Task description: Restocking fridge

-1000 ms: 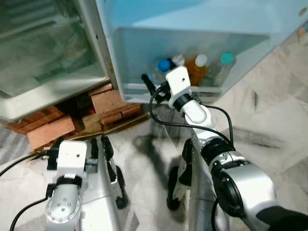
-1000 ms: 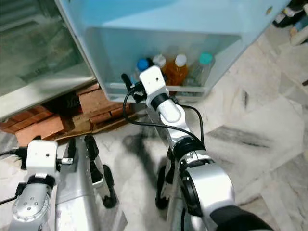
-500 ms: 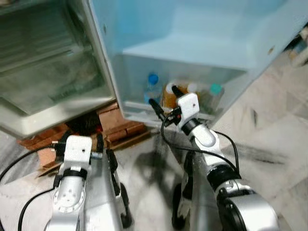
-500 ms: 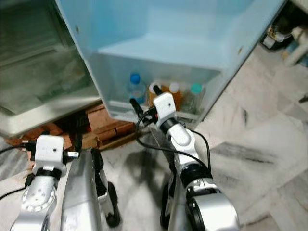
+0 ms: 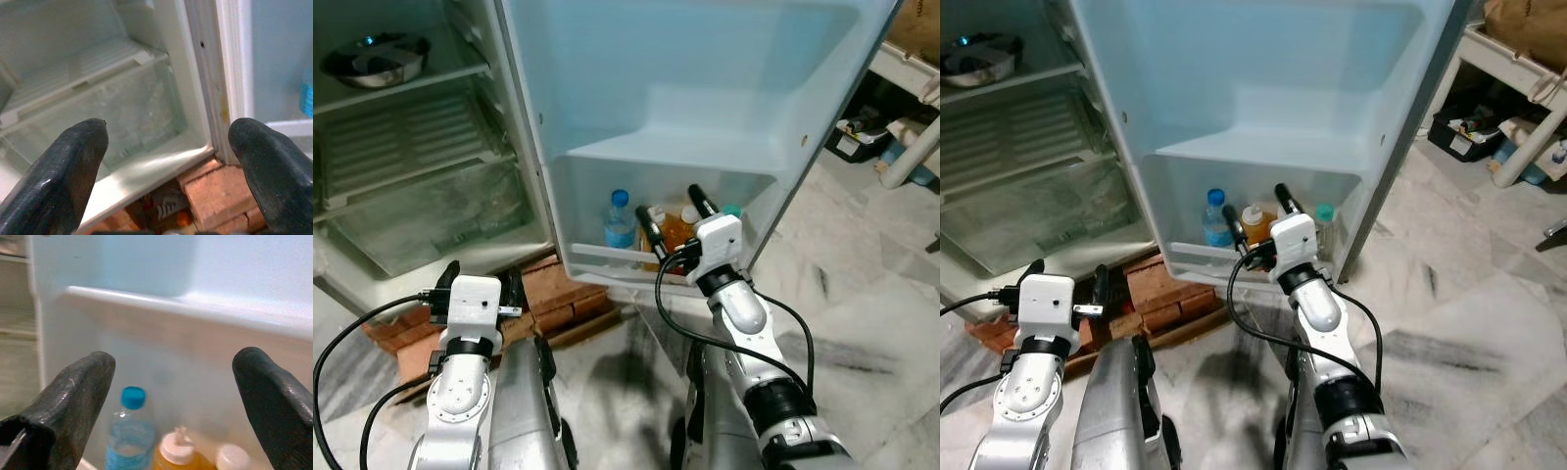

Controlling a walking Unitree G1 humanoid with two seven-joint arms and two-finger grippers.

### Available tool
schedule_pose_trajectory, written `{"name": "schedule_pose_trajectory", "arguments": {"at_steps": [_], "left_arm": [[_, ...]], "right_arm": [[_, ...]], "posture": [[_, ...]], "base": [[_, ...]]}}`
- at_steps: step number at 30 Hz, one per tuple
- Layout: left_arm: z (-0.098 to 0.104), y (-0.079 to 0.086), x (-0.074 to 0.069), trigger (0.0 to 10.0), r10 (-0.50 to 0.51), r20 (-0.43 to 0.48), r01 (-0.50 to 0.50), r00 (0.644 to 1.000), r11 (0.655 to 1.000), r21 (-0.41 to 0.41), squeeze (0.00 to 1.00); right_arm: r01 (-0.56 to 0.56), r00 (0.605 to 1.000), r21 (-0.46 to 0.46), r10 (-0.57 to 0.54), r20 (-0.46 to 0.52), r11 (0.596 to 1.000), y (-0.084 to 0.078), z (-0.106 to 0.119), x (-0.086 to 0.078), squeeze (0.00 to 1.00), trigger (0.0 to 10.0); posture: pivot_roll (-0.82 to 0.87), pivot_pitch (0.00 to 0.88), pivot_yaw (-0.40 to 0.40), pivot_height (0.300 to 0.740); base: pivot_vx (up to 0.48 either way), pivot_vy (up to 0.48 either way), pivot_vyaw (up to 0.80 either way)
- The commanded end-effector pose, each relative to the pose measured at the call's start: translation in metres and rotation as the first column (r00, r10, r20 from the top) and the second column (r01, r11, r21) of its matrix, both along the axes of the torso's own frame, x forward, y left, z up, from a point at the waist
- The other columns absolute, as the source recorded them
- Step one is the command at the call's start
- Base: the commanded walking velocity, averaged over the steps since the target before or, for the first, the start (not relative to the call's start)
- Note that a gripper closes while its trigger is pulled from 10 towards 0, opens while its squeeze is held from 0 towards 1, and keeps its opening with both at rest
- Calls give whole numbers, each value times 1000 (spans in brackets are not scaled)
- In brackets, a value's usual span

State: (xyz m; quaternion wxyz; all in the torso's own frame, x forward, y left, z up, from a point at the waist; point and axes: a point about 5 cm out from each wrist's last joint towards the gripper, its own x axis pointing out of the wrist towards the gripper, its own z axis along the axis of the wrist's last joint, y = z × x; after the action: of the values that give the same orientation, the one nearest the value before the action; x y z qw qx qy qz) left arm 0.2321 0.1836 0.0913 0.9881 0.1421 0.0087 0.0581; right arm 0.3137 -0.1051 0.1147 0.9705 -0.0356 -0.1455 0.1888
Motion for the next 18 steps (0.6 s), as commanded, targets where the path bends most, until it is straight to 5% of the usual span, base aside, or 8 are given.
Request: {"name": "schedule_pose_trajectory", "arguments": {"at_steps": [1, 18], "left_arm": [[0, 5, -3, 10000, 31, 7, -31, 1000, 999, 13, 0], [-7, -4, 2, 10000, 28, 45, -25, 999, 998, -49, 0]], "right_arm": [[42, 997, 15, -41, -60, 999, -7, -6, -3, 0, 10000], [151, 974, 94, -132, -181, 984, -19, -17, -11, 0, 10000]], "posture": [[65, 21, 12, 509], [62, 0, -16, 589]], "base": [[0, 0, 0], [0, 0, 0]]}}
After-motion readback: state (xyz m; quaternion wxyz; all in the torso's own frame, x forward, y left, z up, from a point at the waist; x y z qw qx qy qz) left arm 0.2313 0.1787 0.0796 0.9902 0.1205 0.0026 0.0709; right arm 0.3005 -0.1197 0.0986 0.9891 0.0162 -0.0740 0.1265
